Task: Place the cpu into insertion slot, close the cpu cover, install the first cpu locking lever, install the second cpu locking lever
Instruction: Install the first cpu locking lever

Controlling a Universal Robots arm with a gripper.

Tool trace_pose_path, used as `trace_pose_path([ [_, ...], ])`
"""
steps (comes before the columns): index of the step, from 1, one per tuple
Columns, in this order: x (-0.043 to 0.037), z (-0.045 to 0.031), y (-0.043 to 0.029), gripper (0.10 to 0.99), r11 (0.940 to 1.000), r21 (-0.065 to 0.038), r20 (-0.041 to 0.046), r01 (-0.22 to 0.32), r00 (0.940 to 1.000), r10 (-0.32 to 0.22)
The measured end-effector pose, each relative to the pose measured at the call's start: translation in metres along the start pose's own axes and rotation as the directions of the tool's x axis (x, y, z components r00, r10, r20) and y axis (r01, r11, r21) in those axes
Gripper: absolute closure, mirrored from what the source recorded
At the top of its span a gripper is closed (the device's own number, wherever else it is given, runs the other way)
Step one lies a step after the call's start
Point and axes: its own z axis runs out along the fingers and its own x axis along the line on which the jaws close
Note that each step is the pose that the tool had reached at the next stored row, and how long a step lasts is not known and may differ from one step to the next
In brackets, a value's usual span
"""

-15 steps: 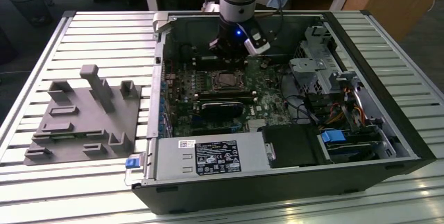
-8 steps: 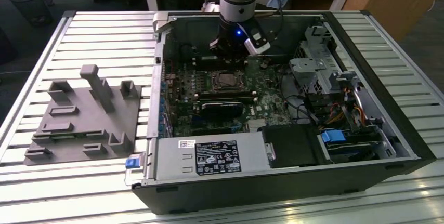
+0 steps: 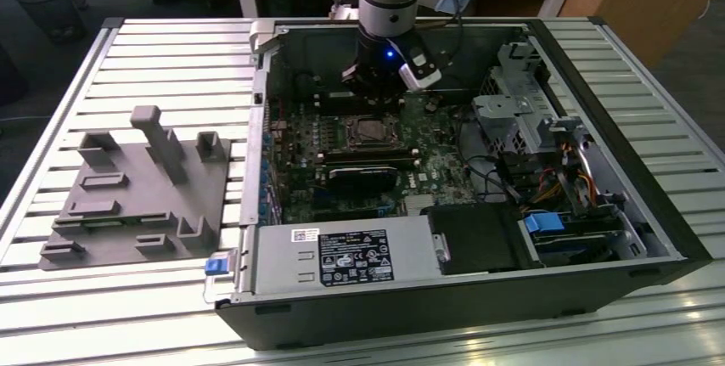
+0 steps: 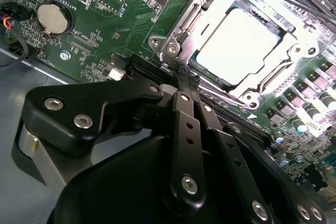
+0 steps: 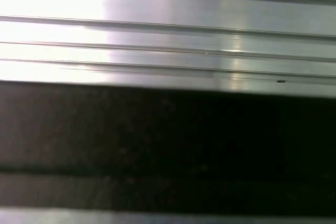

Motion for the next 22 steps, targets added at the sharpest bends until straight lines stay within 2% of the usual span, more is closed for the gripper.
trace_pose_path([
  [5, -0.0002, -0.0009, 0.0003, 0.980, 1.0000, 0.001, 0.0002, 0.000, 1.0000, 0.000],
  [8, -0.0004, -0.0006, 0.0005, 0.980, 1.0000, 0.009, -0.0001, -0.001, 1.0000, 0.001],
  [15, -0.0008, 0.0015, 0.0047, 0.980, 0.9998, 0.018, -0.0004, -0.001, 1.0000, 0.001],
  [22, -0.0009, -0.0005, 0.0050, 0.980, 0.9998, 0.019, -0.0003, -0.001, 1.0000, 0.001],
])
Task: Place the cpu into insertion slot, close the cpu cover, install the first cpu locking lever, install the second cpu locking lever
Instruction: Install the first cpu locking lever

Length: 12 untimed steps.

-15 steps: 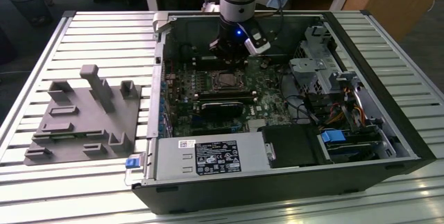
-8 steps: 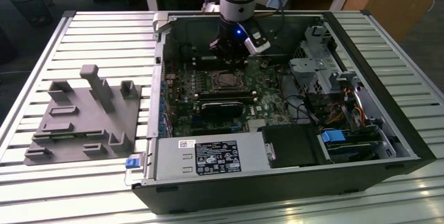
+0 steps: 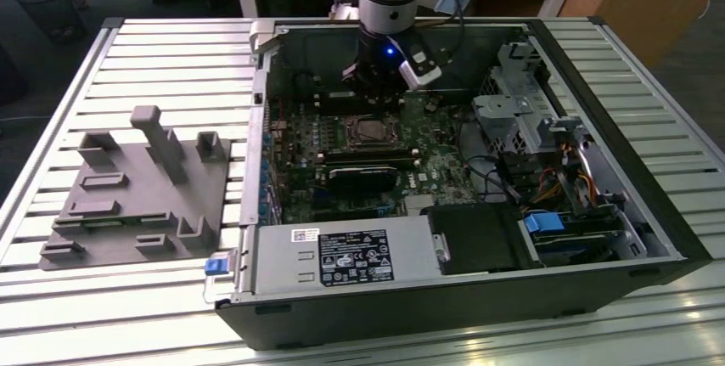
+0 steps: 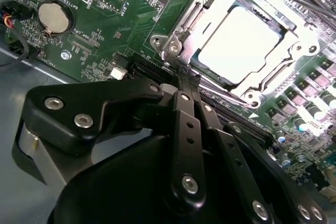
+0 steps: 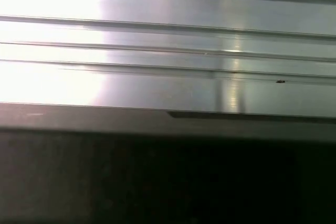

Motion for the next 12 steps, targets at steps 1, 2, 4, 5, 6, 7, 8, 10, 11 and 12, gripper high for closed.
trace_pose_path([
  [1, 0.0000, -0.0011, 0.0001, 0.980, 1.0000, 0.000, 0.0000, 0.000, 1.0000, 0.000],
  [2, -0.0001, -0.0019, 0.0001, 0.980, 1.0000, 0.000, 0.0000, 0.000, 1.0000, 0.000],
  [4, -0.0001, -0.0022, 0.0002, 0.980, 1.0000, 0.001, 0.0001, 0.000, 1.0000, 0.000],
  [5, -0.0001, -0.0022, 0.0002, 0.980, 1.0000, 0.003, 0.0000, 0.000, 1.0000, 0.000],
  [6, -0.0001, -0.0022, 0.0001, 0.980, 1.0000, 0.007, -0.0001, 0.000, 1.0000, 0.000],
  [7, -0.0001, -0.0020, 0.0001, 0.980, 1.0000, 0.010, -0.0002, 0.000, 1.0000, 0.000],
  [8, -0.0001, -0.0018, 0.0001, 0.980, 0.9999, 0.013, -0.0003, 0.000, 1.0000, 0.000],
  [10, -0.0001, -0.0014, 0.0001, 0.980, 0.9998, 0.018, -0.0006, 0.001, 1.0000, -0.001],
  [11, 0.0000, -0.0011, 0.0001, 0.980, 0.9998, 0.020, -0.0006, 0.001, 1.0000, -0.001],
  [12, 0.0000, -0.0008, 0.0000, 0.980, 0.9998, 0.022, -0.0007, 0.001, 1.0000, -0.001],
])
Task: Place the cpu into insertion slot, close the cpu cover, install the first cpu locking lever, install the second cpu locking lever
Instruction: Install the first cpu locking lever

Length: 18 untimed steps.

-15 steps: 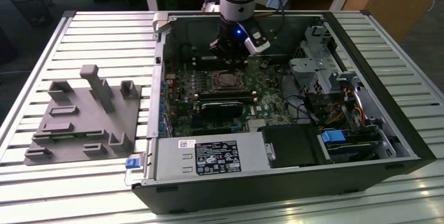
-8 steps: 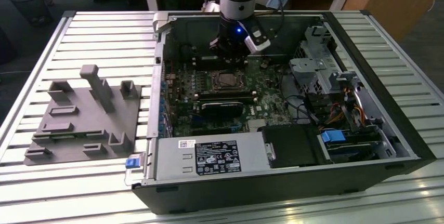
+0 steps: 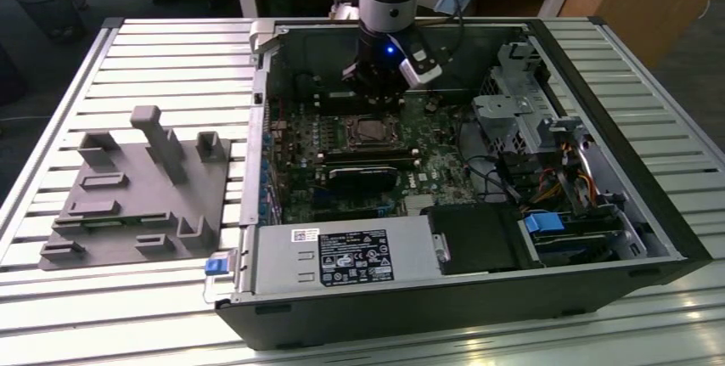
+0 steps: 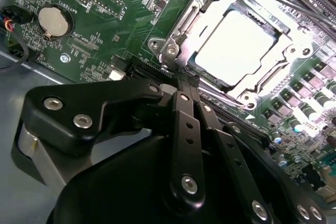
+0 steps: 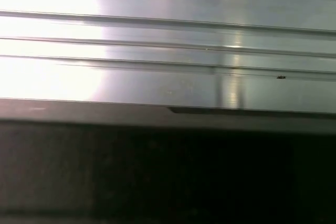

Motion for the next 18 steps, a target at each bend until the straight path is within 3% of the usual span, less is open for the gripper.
trace_pose_path([
  [6, 0.0001, 0.0019, -0.0001, 0.980, 1.0000, 0.009, -0.0005, 0.000, 1.0000, 0.000],
  [14, 0.0003, 0.0047, -0.0003, 0.980, 0.9999, 0.010, -0.0006, 0.000, 1.0000, 0.000],
  [15, 0.0003, 0.0049, -0.0004, 0.980, 1.0000, 0.008, -0.0005, 0.000, 1.0000, 0.000],
  [18, 0.0002, 0.0058, -0.0002, 0.980, 0.9999, -0.013, 0.0002, 0.000, 1.0000, 0.000],
])
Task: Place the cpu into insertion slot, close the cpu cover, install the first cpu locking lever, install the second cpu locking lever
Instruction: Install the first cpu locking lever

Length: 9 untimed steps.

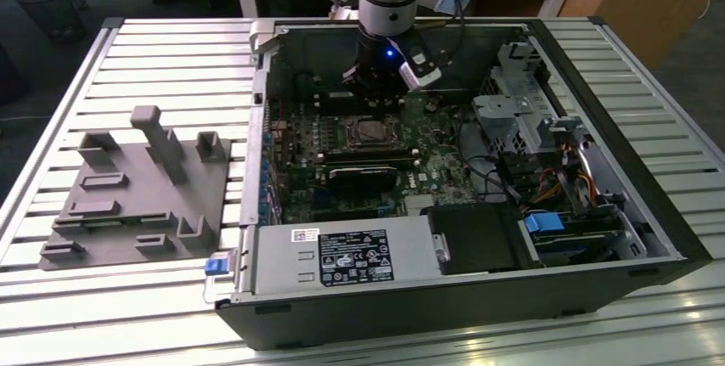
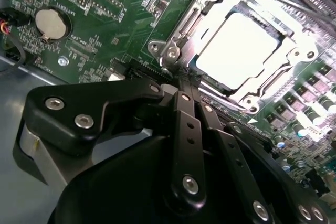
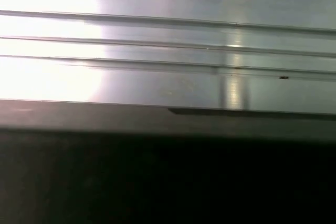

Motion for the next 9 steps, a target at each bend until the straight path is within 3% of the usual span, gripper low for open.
trace_pose_path([
  [3, 0.0002, -0.0002, -0.0002, 0.980, 0.9999, -0.015, 0.0001, -0.001, 1.0000, 0.001],
  [6, -0.0003, -0.0019, 0.0005, 0.980, 0.9998, -0.019, 0.0018, -0.001, 1.0000, 0.001],
  [9, -0.0004, -0.0089, 0.0005, 0.980, 0.9999, -0.017, 0.0007, -0.001, 1.0000, 0.001],
])
